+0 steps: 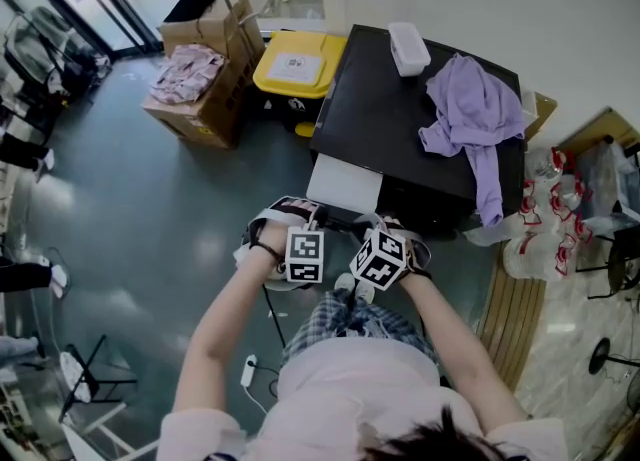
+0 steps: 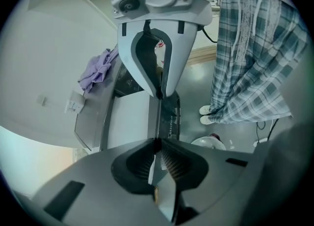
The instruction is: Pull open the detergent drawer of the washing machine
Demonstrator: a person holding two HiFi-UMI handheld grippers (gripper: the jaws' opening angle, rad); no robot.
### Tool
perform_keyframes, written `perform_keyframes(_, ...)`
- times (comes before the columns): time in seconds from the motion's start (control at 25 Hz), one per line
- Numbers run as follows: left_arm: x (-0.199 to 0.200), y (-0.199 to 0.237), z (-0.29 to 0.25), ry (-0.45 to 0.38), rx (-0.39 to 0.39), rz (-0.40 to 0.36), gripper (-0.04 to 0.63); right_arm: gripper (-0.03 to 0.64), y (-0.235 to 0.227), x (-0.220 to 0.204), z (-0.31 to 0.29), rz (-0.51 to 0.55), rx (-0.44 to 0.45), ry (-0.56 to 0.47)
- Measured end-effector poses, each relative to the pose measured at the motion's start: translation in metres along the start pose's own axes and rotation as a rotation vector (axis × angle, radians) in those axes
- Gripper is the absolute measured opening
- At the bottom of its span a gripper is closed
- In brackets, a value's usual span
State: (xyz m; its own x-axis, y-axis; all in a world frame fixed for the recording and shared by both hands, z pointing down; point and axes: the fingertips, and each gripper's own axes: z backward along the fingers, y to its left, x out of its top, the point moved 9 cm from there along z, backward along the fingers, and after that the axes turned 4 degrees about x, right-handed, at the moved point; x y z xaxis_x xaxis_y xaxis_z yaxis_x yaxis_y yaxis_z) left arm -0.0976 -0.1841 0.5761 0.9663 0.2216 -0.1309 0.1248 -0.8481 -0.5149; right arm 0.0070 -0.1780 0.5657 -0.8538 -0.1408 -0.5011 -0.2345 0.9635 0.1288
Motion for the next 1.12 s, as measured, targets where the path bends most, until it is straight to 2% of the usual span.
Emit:
perform_keyframes(0.2, 0.003, -0.012, 0.009, 0.012, -0.005, 0.005, 0.064, 0.049, 0.014, 0.000, 0.004, 0.009, 0.019, -0.004)
perform_keyframes(0.8, -0.003, -0.068, 0.033, -0.009, -0.066, 0.036, 0.063, 0.044, 0.071, -0.004, 0.000, -0.030, 0.149, -0.024)
perform_keyframes(1.12, -0.005, -0.073, 0.032, -0.020, -0.058, 0.065, 0.064, 0.044, 0.073, -0.006, -0.003, -0.060, 0.164, -0.041)
